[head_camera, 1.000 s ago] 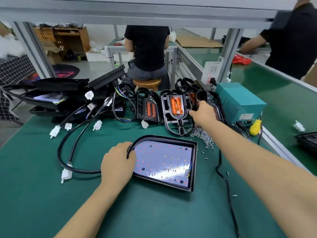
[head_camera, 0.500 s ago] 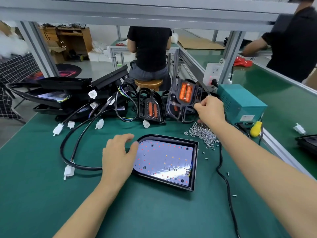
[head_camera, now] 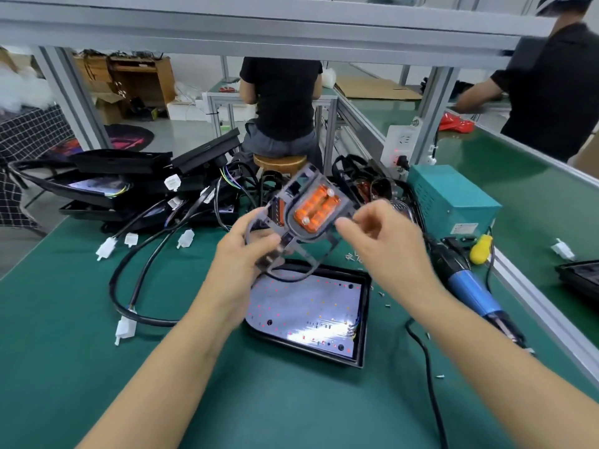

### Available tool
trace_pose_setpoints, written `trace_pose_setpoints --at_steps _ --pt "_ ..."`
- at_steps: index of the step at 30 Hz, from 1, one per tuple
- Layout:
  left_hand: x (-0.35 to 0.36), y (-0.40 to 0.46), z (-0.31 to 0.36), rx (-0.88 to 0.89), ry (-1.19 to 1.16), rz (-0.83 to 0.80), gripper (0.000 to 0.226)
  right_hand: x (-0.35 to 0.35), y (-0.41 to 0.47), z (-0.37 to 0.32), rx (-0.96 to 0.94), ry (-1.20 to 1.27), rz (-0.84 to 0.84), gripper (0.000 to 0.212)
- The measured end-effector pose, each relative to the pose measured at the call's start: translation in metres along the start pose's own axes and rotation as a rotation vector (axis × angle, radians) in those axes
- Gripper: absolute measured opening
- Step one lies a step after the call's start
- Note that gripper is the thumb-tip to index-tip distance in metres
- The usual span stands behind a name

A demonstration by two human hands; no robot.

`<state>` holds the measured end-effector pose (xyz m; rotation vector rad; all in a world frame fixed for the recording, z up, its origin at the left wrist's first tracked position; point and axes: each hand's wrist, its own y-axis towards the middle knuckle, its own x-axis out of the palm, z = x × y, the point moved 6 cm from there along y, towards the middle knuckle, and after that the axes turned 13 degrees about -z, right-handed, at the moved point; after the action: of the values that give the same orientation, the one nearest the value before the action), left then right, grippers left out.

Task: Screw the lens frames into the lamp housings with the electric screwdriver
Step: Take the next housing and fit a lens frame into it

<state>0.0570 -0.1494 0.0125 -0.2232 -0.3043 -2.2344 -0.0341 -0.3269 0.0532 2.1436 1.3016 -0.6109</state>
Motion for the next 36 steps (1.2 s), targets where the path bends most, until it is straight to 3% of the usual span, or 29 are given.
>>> trace_pose_setpoints --at_steps 2,4,7,10,12,16,22,26,29,33,36 --pt "-0.009 0.0 0.005 -0.053 -0.003 -0.087 0.041 -0.016 0.001 -0.008 -0.122 -0.109 0.036 0.033" --pt "-0.014 0.0 0.007 -0.124 0.028 -0.19 0.041 -0.02 0.007 -0.01 -0.171 -0.138 -0.069 0.051" --pt "-0.012 -0.001 0.005 -0.221 0.097 -0.32 0.041 -0.01 0.011 -0.007 -0.16 -0.066 -0.282 0.043" --pt "-0.016 0.003 -0.003 -0.268 0.063 -0.301 0.032 0.001 0.007 0.003 -0.132 -0.096 -0.376 0.017" --pt "-0.018 0.003 -0.012 -0.299 0.04 -0.276 0.026 0.005 0.003 0.012 -0.085 -0.072 -0.397 0.012" --pt "-0.022 0.001 -0.03 -0.328 0.1 -0.247 0.022 0.015 -0.001 0.026 0.003 -0.084 -0.489 0.023" --pt "-0.026 0.002 -0.029 -0.241 0.283 -0.203 0.025 0.01 0.001 0.025 0.026 -0.005 -0.471 0.033" --pt "-0.028 -0.002 -0.006 -0.021 0.314 -0.172 0.033 -0.013 -0.009 -0.008 -0.26 0.146 -0.296 0.033" --pt "-0.027 -0.013 0.012 0.135 0.42 -0.161 0.039 -0.011 -0.032 -0.03 -0.545 -0.05 -0.217 0.023" --pt "-0.031 -0.028 0.009 0.15 0.851 -0.158 0.04 0.015 -0.063 -0.023 -0.748 -0.285 -0.278 0.011" --pt "-0.034 -0.037 -0.003 0.082 1.017 -0.217 0.042 0.034 -0.076 -0.008 -0.801 -0.417 -0.412 0.009"
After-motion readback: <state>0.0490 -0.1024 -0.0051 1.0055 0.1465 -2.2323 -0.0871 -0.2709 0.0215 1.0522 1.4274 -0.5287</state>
